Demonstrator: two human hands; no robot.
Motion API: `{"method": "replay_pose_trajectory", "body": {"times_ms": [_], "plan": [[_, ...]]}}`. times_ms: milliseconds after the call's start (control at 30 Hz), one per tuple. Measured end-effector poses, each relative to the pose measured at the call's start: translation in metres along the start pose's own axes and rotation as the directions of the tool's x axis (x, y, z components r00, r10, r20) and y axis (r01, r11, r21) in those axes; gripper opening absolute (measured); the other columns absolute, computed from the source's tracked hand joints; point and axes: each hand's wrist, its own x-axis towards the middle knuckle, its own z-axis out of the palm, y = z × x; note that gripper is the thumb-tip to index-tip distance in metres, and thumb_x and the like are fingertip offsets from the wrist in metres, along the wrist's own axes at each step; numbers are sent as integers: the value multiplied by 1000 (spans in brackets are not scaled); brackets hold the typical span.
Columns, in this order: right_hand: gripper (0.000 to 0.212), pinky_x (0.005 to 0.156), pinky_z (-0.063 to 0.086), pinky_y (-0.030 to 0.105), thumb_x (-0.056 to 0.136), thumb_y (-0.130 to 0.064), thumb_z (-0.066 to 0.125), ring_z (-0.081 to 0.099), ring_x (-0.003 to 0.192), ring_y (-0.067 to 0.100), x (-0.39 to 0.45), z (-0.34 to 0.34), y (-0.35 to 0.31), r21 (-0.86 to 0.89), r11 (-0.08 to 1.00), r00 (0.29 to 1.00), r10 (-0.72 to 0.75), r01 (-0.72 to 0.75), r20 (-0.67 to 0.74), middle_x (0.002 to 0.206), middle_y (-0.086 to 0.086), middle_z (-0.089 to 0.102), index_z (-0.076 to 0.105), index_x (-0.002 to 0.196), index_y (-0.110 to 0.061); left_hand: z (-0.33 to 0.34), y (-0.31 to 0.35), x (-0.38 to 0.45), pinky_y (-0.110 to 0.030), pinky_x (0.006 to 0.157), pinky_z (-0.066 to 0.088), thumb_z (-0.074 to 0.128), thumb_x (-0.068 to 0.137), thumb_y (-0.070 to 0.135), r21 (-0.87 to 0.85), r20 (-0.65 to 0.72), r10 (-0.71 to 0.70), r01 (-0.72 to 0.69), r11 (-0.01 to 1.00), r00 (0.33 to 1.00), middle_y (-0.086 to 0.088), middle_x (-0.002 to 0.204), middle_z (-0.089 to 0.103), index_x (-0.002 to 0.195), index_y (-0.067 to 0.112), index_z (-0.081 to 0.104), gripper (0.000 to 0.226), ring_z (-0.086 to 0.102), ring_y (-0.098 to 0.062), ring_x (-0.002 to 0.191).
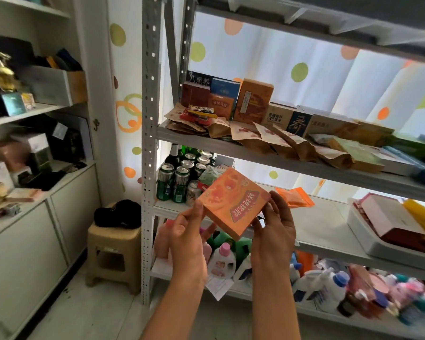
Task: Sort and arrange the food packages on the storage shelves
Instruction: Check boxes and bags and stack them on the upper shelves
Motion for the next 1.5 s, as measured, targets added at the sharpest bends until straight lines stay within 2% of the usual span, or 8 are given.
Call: {"method": "replay_pose_trajectory", "body": {"times_ms": [300,467,567,800,900,1033,1200,1500], "plan": [[19,91,57,41,98,-23,59,70,108,20,0,-6,0,11,1000,999,-3,3,-54,107,-7,77,77,98,-29,-3,-6,4,-29,70,50,79,69,32,32,80,-57,55,998,995,2,82,74,94,16,65,32,64,-17,80],[24,65,54,15,103,-25,53,70,91,2,-6,-2,-5,18,999,999,36,-36,-25,90,-24,75,75,105,-32,-4,-7,2,-22,58,56,74,77,19,12,127,-77,76,997,989,0,80,76,108,6,60,36,73,-10,72],[21,59,48,9,103,-26,54,66,90,-1,-10,2,-8,-19,1000,1000,18,-18,-19,80,-31,71,71,111,-35,-7,-4,5,-33,75,61,76,70,17,40,133,-74,69,997,988,-11,104,74,117,4,58,52,73,-20,88],[19,106,48,42,97,-31,64,57,126,17,-11,7,2,-97,994,998,-50,47,-35,105,-27,66,71,113,-38,-12,-7,9,-53,106,45,77,75,-3,113,161,-24,5,994,987,2,111,73,122,17,53,56,67,-24,111],[12,86,55,34,92,-36,68,63,114,12,-15,10,2,-95,995,999,-45,45,1,101,-29,68,70,103,-42,-12,-7,10,-55,108,43,76,72,-7,85,176,-42,28,996,984,0,109,74,124,15,50,62,64,-28,115],[18,61,58,23,90,-25,70,73,89,10,-16,8,5,-84,996,999,-21,23,26,105,-10,74,69,107,-34,-11,0,9,-44,110,41,83,56,-2,-10,233,-45,49,999,972,-6,116,70,124,17,45,81,60,-27,121],[21,78,62,35,96,-16,64,75,93,16,-15,6,12,-61,997,998,59,-56,34,101,-6,77,70,112,-28,-16,8,7,-37,106,40,77,52,33,-41,264,-18,30,999,964,-6,122,63,121,24,46,75,56,-21,122],[27,80,62,31,100,-9,56,73,102,15,-20,4,17,-44,996,993,84,-80,80,107,-6,77,70,119,-22,-24,11,13,-43,94,51,71,79,39,96,241,0,-24,995,971,2,125,64,125,33,46,53,63,-21,114]]}}
